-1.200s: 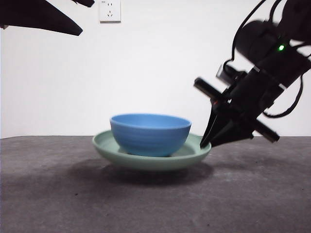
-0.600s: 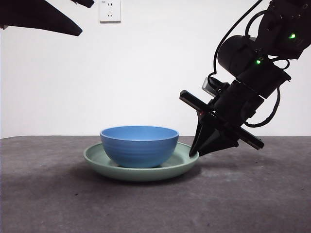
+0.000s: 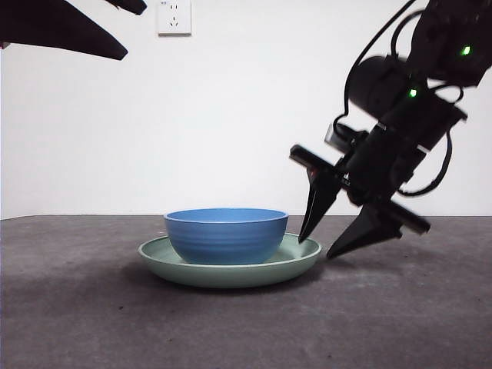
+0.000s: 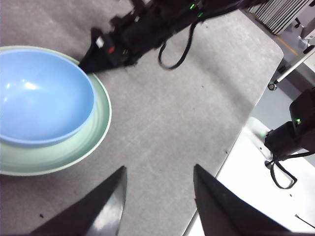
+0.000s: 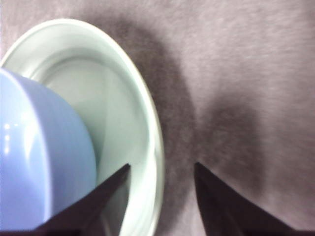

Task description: Pick up the blue bowl, put it on the green plate, put it on desk

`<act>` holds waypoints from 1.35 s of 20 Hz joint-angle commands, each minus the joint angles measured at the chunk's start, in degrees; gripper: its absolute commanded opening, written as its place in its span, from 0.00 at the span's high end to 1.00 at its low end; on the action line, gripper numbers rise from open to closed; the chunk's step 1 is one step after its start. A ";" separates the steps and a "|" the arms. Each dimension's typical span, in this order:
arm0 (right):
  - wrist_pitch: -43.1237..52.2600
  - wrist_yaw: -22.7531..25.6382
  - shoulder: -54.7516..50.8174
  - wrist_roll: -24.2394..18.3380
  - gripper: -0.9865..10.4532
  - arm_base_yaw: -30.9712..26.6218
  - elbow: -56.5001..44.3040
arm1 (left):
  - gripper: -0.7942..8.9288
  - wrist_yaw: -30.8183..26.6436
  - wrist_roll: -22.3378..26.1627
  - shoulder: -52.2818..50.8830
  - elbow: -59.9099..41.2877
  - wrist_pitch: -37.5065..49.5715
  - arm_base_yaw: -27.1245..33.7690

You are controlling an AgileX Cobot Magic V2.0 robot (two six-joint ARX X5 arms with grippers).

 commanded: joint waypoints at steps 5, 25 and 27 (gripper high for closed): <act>-8.28 4.00 -15.50 -8.63 0.72 0.35 1.14 | 0.69 0.24 -0.33 0.15 0.37 0.44 -0.33; -38.97 1.22 -48.87 -22.32 0.72 12.37 -3.69 | 0.69 0.22 -1.31 0.15 0.37 -0.02 -0.33; -38.97 0.44 -48.78 -22.29 0.72 13.07 -3.89 | 0.69 0.22 -1.42 0.15 0.37 -0.02 -0.33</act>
